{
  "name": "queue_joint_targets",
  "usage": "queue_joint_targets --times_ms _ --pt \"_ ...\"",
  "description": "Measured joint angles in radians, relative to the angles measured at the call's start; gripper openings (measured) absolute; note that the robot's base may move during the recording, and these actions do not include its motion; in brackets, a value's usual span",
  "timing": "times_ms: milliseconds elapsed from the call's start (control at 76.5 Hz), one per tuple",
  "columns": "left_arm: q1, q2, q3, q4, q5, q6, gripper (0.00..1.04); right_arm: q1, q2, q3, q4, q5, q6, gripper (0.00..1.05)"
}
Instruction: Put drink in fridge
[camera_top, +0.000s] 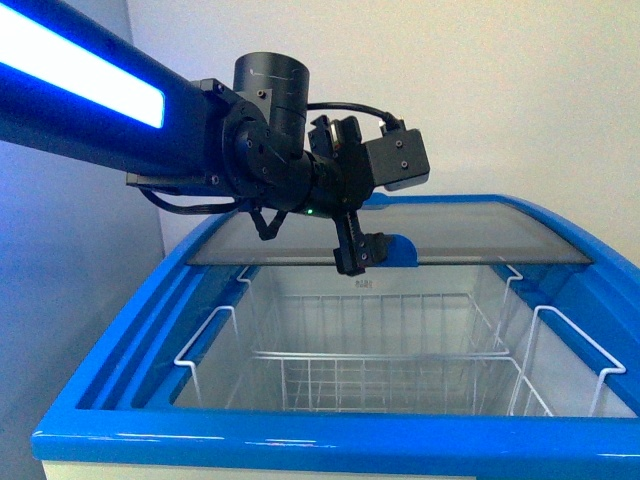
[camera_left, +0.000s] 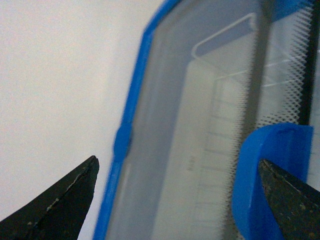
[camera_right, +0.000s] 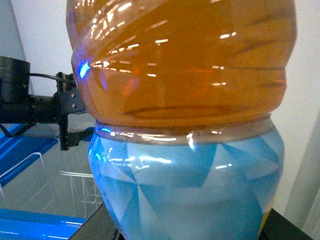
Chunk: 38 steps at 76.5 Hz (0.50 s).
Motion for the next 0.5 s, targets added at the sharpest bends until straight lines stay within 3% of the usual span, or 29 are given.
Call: queue_joint_targets --times_ms 170,497 --pt "0.011 -0.018 -0.006 0.146 -0.116 -0.155 0.97 0.0 0.0 0.0 0.0 0.004 0.0 0.37" --pt "0.045 -0.375 -0.456 0.23 -0.09 -0.664 0.97 0.0 0.0 0.0 0.0 0.001 -0.001 0.37"
